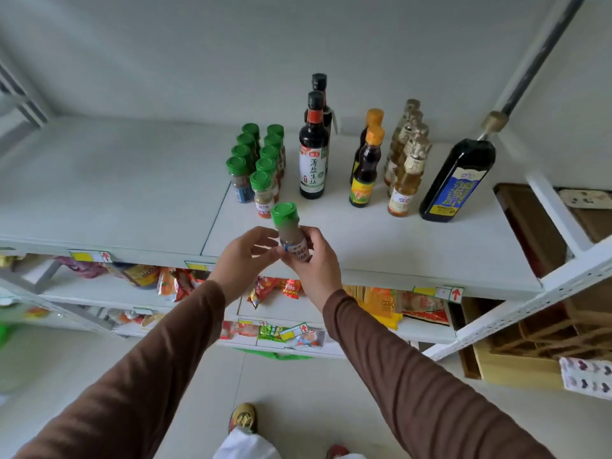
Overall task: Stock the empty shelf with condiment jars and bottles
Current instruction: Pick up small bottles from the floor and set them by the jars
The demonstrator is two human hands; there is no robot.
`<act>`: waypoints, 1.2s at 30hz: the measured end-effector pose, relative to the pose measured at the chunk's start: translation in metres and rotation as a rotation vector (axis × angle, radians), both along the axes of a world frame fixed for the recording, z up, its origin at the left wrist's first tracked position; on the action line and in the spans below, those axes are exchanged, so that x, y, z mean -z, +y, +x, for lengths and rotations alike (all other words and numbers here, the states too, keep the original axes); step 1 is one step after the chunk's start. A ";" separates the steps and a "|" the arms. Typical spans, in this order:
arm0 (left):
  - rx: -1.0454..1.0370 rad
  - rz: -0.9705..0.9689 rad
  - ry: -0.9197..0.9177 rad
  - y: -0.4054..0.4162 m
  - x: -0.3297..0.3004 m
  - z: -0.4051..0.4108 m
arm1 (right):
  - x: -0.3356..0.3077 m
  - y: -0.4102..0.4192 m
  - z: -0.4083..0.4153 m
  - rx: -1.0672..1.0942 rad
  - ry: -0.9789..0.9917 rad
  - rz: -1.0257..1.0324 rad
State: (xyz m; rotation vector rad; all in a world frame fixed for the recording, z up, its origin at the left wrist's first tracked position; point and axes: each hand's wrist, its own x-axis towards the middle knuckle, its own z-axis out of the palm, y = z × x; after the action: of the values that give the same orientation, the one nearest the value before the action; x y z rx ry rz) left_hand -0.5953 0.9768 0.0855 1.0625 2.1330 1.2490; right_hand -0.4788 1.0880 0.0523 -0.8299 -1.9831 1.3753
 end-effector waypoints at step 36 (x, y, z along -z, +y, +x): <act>0.249 -0.101 -0.015 -0.008 0.037 -0.237 | 0.046 -0.038 -0.232 0.551 -0.196 0.071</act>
State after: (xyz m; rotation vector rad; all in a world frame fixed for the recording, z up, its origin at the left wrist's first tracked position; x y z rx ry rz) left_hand -0.8326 0.9692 0.0486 1.2268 1.9587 1.0195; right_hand -0.7109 1.0497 0.0060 -1.3921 -1.7380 0.9250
